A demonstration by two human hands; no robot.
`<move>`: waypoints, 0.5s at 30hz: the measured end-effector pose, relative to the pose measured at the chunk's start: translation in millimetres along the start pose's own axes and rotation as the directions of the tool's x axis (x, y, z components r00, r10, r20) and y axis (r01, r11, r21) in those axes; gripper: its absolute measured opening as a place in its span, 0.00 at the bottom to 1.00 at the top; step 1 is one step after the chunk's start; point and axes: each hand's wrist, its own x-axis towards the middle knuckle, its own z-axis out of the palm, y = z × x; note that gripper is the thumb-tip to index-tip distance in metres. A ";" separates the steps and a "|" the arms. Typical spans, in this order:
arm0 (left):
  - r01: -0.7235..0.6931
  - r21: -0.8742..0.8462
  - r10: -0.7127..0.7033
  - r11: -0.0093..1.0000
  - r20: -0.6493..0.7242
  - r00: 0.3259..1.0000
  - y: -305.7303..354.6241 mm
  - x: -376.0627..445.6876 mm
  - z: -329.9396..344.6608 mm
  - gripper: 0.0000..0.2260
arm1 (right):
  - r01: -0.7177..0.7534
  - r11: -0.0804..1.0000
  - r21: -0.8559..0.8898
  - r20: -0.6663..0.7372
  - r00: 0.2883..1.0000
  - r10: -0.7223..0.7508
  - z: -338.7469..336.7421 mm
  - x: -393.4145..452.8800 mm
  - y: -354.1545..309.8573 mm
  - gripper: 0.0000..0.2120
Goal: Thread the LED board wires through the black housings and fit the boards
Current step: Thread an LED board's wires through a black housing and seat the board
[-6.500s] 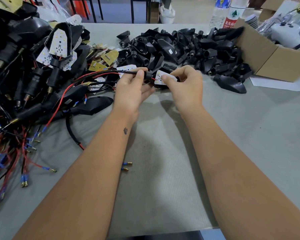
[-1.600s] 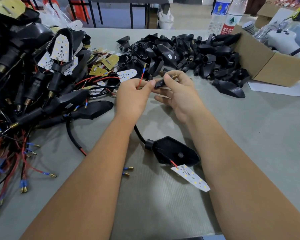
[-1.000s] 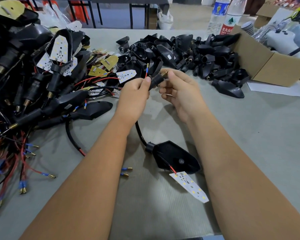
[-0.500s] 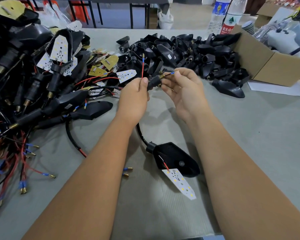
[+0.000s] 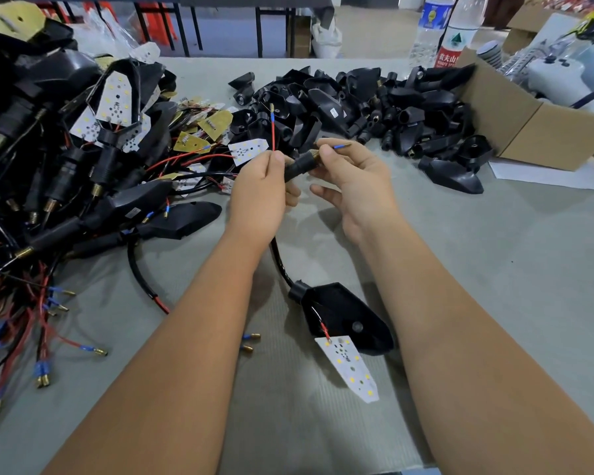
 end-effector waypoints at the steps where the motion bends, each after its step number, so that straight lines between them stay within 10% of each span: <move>1: 0.015 -0.073 -0.015 0.997 -0.011 1.000 1.4 0.1 -0.1 0.13 | 0.000 1.000 0.005 -0.018 1.000 0.000 -0.1 0.4 0.1 0.04; 9: -0.146 -0.457 0.043 0.877 -0.229 0.973 8.9 4.3 -8.2 0.09 | 0.016 1.000 -0.018 -0.125 0.992 -0.019 -2.3 2.8 0.1 0.06; 15: -0.175 -0.308 0.074 0.935 -0.312 0.947 6.1 6.3 -14.6 0.10 | 0.009 0.998 0.055 -0.143 0.990 -0.001 -3.6 3.9 0.2 0.08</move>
